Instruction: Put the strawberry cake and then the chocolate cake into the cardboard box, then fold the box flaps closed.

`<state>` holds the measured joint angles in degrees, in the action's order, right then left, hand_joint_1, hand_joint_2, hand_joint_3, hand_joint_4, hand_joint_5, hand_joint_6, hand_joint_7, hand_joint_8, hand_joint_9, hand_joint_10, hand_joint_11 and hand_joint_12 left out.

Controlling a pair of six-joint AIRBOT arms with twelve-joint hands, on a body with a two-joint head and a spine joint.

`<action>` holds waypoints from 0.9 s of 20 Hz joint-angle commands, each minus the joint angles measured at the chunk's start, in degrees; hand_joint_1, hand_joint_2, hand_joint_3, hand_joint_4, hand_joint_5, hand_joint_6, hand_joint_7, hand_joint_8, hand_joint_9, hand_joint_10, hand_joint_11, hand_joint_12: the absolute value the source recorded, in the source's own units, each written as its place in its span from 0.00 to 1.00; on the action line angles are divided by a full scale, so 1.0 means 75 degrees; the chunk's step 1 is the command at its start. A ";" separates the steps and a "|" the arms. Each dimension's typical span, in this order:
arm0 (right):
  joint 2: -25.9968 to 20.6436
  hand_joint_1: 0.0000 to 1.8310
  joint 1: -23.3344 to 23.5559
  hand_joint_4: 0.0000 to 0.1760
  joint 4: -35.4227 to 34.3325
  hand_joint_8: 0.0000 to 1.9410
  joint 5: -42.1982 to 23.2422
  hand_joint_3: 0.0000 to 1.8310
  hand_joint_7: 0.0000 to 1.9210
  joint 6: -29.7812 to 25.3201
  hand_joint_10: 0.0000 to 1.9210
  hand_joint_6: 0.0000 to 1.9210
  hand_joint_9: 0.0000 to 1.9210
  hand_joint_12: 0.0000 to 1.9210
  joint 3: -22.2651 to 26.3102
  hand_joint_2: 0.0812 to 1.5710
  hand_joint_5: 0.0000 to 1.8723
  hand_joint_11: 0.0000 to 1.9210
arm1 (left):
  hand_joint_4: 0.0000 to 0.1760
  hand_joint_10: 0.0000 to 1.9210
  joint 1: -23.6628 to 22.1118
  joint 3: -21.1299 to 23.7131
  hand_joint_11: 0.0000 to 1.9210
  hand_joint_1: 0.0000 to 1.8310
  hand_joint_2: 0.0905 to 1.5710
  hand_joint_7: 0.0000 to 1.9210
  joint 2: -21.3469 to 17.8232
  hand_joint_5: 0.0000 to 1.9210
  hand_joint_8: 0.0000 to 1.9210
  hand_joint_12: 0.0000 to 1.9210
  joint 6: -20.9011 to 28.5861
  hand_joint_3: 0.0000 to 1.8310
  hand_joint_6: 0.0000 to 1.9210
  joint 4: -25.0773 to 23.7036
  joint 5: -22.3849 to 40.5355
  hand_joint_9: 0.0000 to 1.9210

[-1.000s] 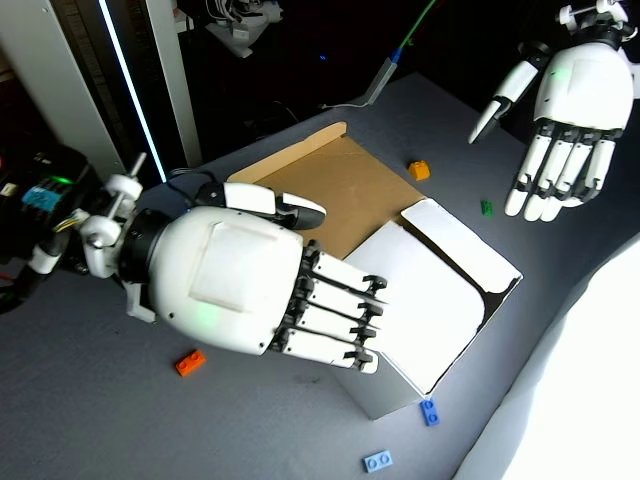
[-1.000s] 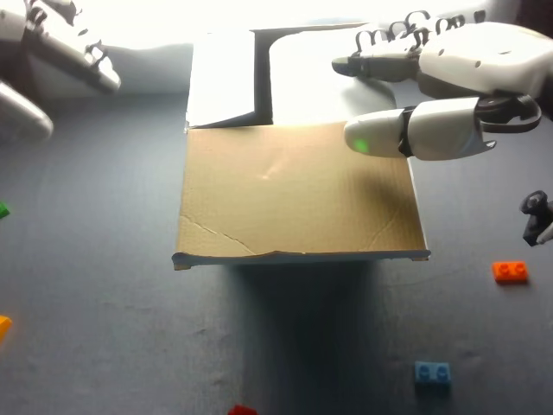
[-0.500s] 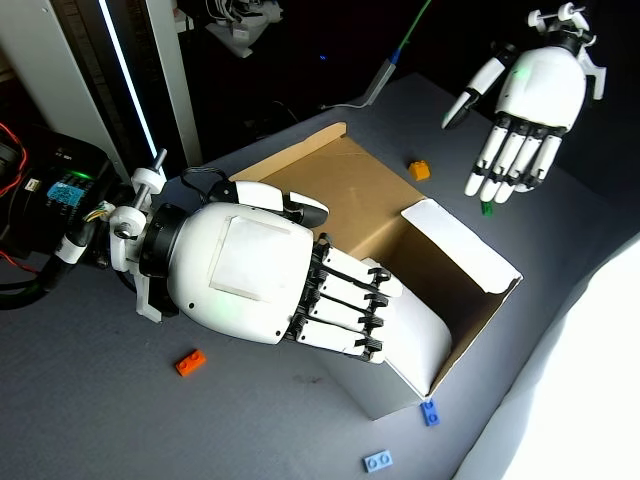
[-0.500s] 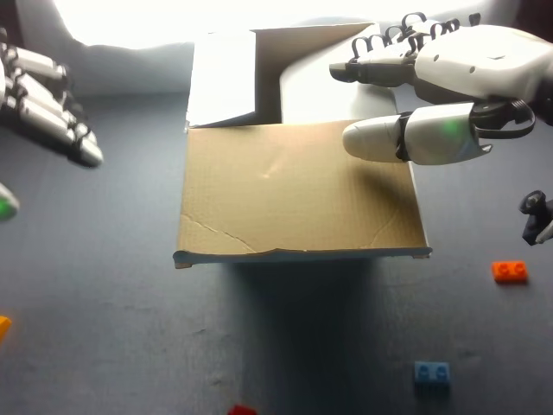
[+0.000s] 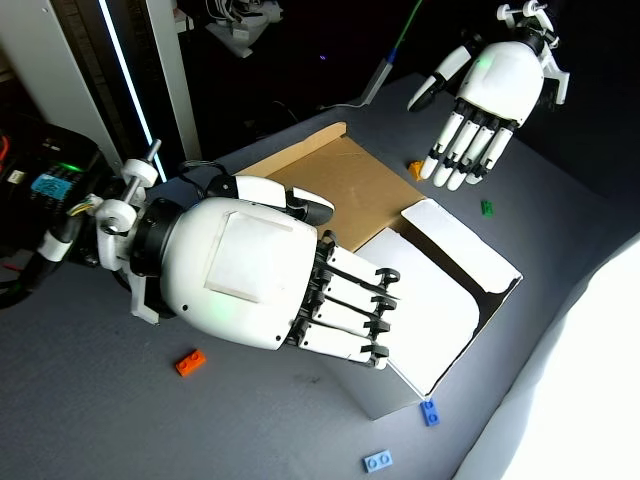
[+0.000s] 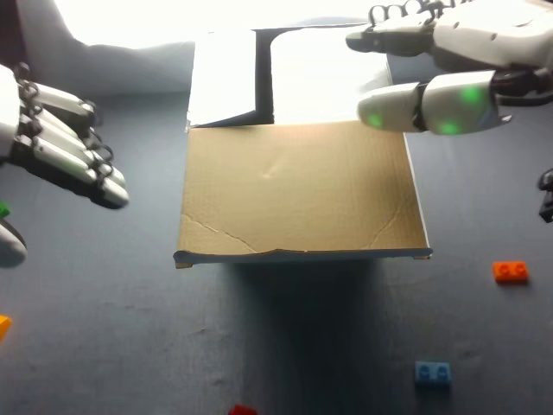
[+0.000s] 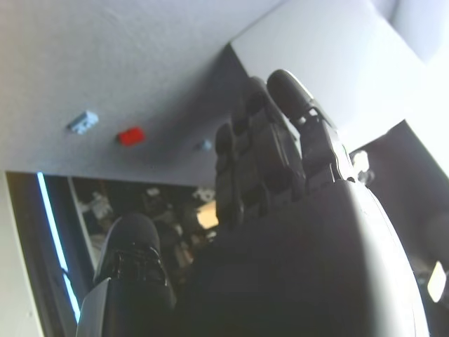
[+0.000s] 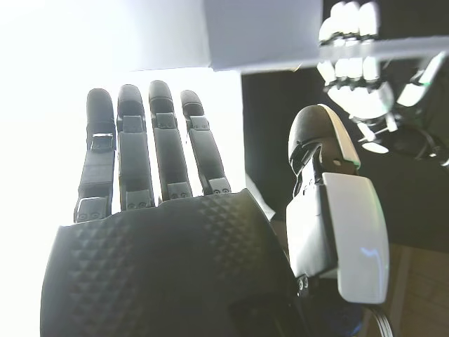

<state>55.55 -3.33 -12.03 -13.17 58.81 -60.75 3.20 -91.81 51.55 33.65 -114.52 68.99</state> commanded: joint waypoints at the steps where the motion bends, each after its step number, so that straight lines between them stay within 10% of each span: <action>1: -0.0184 0.00 0.0144 0.00 -0.0037 0.00 -0.0894 0.00 0.15 -0.0040 0.00 0.00 0.16 0.42 0.0034 0.77 0.12 0.00 | 0.00 0.00 -0.0003 0.0056 0.00 0.00 0.78 0.18 -0.0130 0.16 0.00 0.70 0.0000 0.00 0.00 0.0754 0.0180 0.22; 8: -0.1179 0.00 -0.0571 0.00 -0.0616 0.00 -0.1638 0.00 0.14 -0.0149 0.00 0.00 0.14 0.32 0.0277 0.76 0.10 0.00 | 0.00 0.01 0.0440 0.0878 0.00 0.00 0.77 0.19 -0.0316 0.17 0.01 0.69 -0.0059 0.00 0.01 0.1028 0.0243 0.23; 18: -0.2513 0.00 -0.1514 0.00 -0.0956 0.00 -0.2165 0.00 0.14 -0.0489 0.00 0.00 0.15 0.43 0.0620 0.75 0.12 0.00 | 0.00 0.01 0.0523 0.1234 0.01 0.00 0.78 0.19 -0.0518 0.17 0.00 0.69 0.0358 0.00 0.00 0.1928 0.0217 0.23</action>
<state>37.50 -15.20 -19.16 -22.37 55.53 -55.92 7.70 -82.32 48.25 36.10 -105.49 69.71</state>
